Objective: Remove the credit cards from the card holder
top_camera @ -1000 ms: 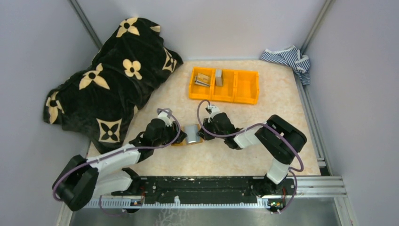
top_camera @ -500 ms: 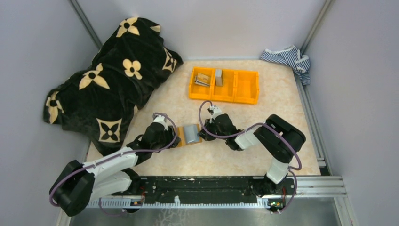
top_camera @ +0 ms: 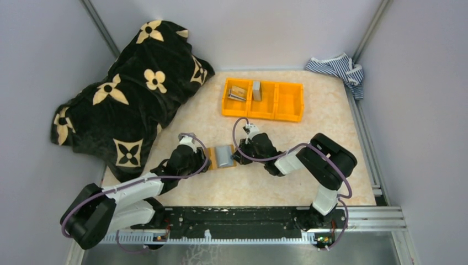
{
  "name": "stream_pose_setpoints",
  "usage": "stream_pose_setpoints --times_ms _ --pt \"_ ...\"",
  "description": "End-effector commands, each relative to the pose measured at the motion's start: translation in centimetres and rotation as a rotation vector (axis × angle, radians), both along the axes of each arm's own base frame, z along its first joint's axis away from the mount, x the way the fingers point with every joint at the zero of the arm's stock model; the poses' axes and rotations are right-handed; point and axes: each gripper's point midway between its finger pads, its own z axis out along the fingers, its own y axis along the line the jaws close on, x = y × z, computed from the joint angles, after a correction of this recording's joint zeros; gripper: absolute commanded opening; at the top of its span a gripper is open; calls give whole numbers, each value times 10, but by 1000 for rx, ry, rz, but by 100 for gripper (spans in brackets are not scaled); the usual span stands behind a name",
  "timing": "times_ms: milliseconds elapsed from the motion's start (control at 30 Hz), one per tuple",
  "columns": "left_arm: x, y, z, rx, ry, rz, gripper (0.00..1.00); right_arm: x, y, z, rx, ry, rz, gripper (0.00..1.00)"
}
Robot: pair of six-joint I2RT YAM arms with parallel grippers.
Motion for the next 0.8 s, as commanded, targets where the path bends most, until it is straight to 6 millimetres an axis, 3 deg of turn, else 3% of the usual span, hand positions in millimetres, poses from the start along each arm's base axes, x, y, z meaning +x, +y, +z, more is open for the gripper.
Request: stream_pose_setpoints --times_ms 0,367,767 --pt "-16 3 -24 22 70 -28 53 0 12 2 -2 1 32 0" --pt "-18 1 -26 18 72 -45 53 -2 28 4 7 1 58 0" --pt "-19 -1 -28 13 72 -61 52 4 54 21 35 -28 100 0"
